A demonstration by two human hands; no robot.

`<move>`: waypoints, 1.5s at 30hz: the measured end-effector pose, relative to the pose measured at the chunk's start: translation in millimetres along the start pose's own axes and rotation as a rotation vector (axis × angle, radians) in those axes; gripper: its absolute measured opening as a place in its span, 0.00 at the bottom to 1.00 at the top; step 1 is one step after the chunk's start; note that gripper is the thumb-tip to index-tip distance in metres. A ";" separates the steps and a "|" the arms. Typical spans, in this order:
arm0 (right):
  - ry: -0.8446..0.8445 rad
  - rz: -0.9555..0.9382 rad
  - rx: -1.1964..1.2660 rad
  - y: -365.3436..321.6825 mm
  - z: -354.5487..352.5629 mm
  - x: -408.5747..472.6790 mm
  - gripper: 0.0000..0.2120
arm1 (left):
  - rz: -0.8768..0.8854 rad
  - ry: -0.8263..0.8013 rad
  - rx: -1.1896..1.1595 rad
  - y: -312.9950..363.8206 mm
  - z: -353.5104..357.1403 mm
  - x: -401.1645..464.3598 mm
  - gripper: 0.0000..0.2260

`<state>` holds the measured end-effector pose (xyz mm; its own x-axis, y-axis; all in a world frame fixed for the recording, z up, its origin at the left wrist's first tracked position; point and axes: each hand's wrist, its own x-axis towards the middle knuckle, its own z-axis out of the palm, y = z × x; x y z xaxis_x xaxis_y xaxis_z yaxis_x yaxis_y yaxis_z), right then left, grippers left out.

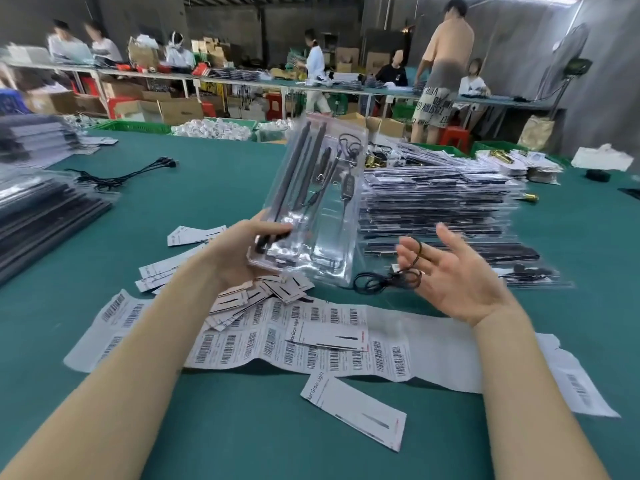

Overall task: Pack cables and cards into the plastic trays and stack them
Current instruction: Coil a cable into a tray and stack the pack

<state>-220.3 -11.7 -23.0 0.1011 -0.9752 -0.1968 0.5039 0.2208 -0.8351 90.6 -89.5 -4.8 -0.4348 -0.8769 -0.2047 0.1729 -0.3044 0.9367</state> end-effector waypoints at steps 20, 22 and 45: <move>0.403 -0.035 -0.069 10.5 7.5 8.4 0.08 | -0.032 0.162 0.380 0.2 -13.9 5.5 0.24; 0.434 -0.050 -0.040 13.0 1.9 8.7 0.09 | -0.051 0.135 0.349 -2.3 -13.5 4.5 0.25; -0.305 0.106 -1.356 39.0 108.7 19.4 0.22 | -0.052 0.027 0.541 -16.2 7.5 10.6 0.08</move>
<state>-105.5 -23.6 -3.5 0.3551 -0.8793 -0.3175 -0.7143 -0.0361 -0.6990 76.6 -91.0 -20.0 -0.4069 -0.8770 -0.2556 -0.3309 -0.1192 0.9361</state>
